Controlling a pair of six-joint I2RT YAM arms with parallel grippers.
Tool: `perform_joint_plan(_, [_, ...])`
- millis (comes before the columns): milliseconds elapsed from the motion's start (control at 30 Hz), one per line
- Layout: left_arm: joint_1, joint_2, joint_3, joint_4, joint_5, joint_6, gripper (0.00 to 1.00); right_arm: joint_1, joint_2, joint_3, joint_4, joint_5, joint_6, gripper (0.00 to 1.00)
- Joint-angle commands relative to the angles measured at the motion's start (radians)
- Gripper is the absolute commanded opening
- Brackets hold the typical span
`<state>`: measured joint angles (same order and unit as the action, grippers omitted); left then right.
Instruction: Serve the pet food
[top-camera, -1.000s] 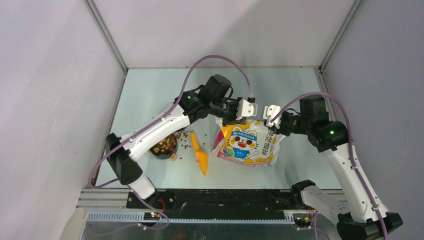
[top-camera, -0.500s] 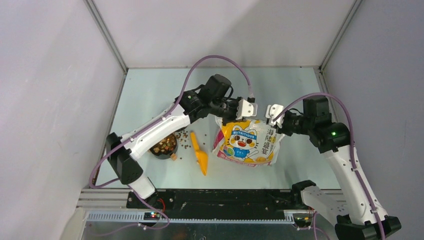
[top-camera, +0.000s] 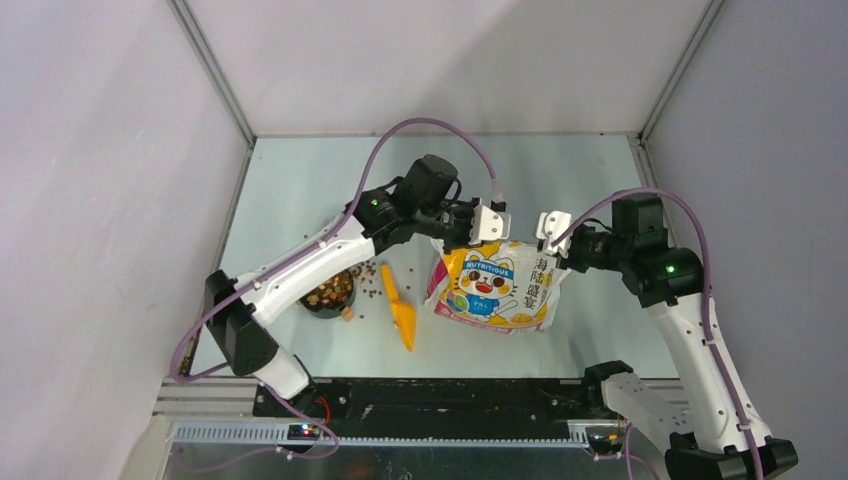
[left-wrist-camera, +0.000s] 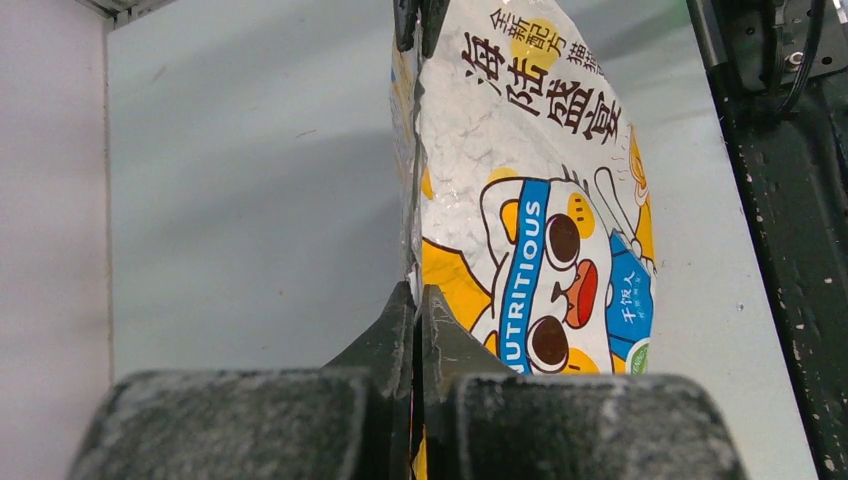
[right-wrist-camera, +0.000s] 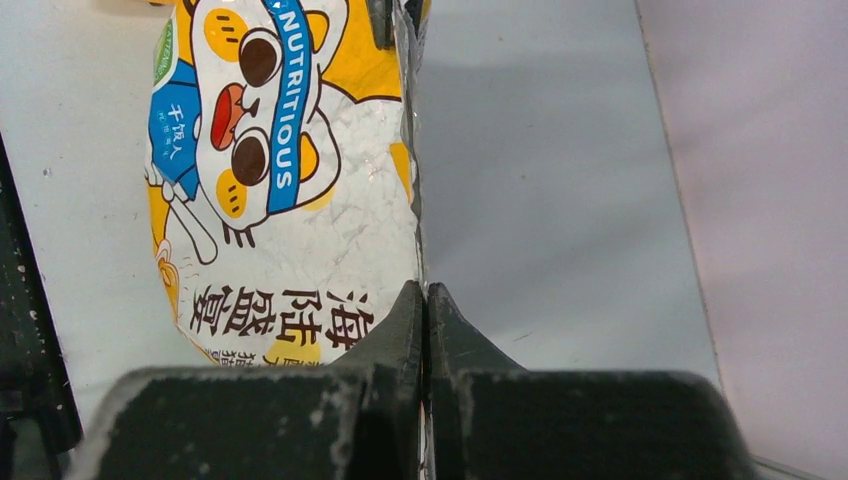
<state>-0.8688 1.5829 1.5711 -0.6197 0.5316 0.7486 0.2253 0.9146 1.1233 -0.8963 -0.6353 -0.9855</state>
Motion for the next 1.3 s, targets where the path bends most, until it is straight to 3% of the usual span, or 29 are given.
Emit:
perform_joint_plan(0, [0.049, -0.102, -0.050, -0.091, -0.097, 0.032, 0.00, -0.119, -0.059, 0.020, 0.038, 0.083, -0.083, 0.00])
perform_joint_plan(67, [0.052, -0.123, -0.075, -0.090, -0.097, 0.046, 0.00, -0.126, -0.061, 0.017, 0.040, 0.092, -0.055, 0.00])
perform_joint_plan(133, [0.053, -0.131, -0.091, -0.095, -0.091, 0.055, 0.06, -0.128, -0.051, 0.017, 0.028, 0.099, -0.051, 0.08])
perform_joint_plan(167, [0.053, -0.131, -0.092, -0.095, -0.089, 0.054, 0.08, -0.128, -0.046, 0.017, 0.025, 0.100, -0.056, 0.02])
perform_joint_plan(267, [0.051, -0.127, -0.082, -0.103, -0.085, 0.050, 0.00, -0.127, -0.043, 0.017, 0.016, 0.083, -0.072, 0.00])
perform_joint_plan(633, [0.097, -0.180, -0.118, -0.091, -0.182, 0.041, 0.00, -0.149, -0.083, 0.018, -0.044, 0.142, -0.164, 0.00])
perform_joint_plan(700, [0.106, -0.200, -0.129, -0.079, -0.196, 0.034, 0.13, -0.151, -0.094, 0.018, -0.060, 0.148, -0.169, 0.03])
perform_joint_plan(733, [0.108, -0.206, -0.137, -0.072, -0.207, 0.031, 0.23, -0.153, -0.105, 0.018, -0.064, 0.149, -0.168, 0.09])
perform_joint_plan(800, [0.114, -0.229, -0.143, -0.073, -0.217, 0.028, 0.32, -0.153, -0.125, 0.018, -0.071, 0.153, -0.157, 0.14])
perform_joint_plan(1000, [0.175, -0.315, -0.167, -0.099, -0.200, 0.009, 0.40, -0.156, -0.171, 0.064, -0.094, 0.205, -0.098, 0.28])
perform_joint_plan(1167, [0.247, -0.425, -0.199, -0.128, -0.202, -0.001, 0.45, -0.179, -0.201, 0.101, -0.129, 0.243, -0.051, 0.30])
perform_joint_plan(1267, [0.325, -0.508, -0.230, -0.116, -0.214, -0.045, 0.48, -0.255, -0.205, 0.119, -0.124, 0.226, 0.014, 0.33])
